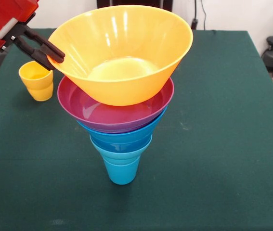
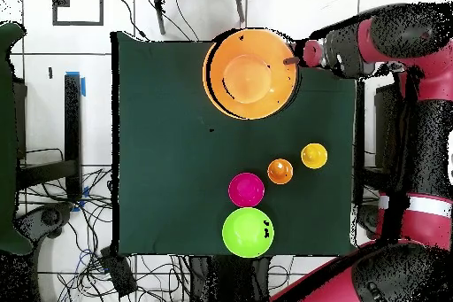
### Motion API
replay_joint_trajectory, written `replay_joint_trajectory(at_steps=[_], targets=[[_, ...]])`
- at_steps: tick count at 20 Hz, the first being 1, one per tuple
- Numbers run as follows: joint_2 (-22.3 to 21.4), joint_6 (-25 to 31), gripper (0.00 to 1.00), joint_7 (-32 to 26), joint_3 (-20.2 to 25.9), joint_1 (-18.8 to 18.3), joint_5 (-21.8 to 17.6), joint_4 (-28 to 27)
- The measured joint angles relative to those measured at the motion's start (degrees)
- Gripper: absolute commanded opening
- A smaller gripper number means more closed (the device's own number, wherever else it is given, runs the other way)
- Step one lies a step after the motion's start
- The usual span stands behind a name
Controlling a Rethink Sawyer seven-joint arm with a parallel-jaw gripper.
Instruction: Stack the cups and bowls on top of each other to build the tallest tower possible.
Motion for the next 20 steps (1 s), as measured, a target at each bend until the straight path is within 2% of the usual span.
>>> replay_joint_trajectory(at_steps=[20], targets=[[0.2,0.0,0.00,0.0,0.1,0.2,0.0,-0.8]])
